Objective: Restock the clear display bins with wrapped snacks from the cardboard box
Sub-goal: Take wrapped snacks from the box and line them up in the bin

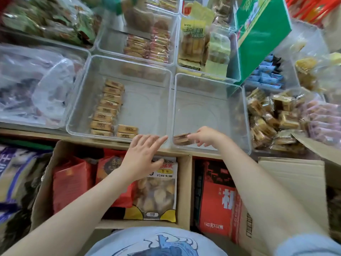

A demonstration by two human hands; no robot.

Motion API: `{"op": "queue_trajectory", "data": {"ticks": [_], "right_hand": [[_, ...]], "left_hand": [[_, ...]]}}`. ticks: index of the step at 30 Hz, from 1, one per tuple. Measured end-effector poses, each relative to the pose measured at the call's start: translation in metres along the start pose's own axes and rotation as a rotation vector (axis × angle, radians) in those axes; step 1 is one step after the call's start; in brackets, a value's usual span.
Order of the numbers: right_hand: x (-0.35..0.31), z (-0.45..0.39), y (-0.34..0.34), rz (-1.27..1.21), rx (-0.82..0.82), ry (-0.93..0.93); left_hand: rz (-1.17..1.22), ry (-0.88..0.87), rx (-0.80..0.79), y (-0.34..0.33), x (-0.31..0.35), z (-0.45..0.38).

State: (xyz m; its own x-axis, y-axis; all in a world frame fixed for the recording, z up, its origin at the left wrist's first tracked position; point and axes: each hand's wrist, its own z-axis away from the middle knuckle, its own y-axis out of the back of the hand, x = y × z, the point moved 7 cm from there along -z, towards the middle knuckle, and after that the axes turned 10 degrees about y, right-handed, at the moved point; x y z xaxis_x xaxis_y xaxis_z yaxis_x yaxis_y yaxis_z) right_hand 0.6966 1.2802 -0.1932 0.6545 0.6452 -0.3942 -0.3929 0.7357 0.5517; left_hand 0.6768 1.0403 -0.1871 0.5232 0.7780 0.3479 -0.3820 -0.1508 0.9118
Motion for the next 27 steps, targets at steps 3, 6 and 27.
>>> {"op": "queue_trajectory", "data": {"ticks": [3,6,27], "right_hand": [[0.003,-0.017,-0.019,0.086,-0.162,-0.028],[-0.001,-0.027,-0.028,0.173,-0.195,-0.047],[-0.004,0.069,0.028,0.083,0.241,0.319]], "left_hand": [[-0.006,-0.007,0.039,-0.003,-0.001,-0.001],[0.000,-0.024,0.066,-0.004,-0.001,-0.001],[0.154,0.019,0.037,0.018,0.043,0.013]]}}
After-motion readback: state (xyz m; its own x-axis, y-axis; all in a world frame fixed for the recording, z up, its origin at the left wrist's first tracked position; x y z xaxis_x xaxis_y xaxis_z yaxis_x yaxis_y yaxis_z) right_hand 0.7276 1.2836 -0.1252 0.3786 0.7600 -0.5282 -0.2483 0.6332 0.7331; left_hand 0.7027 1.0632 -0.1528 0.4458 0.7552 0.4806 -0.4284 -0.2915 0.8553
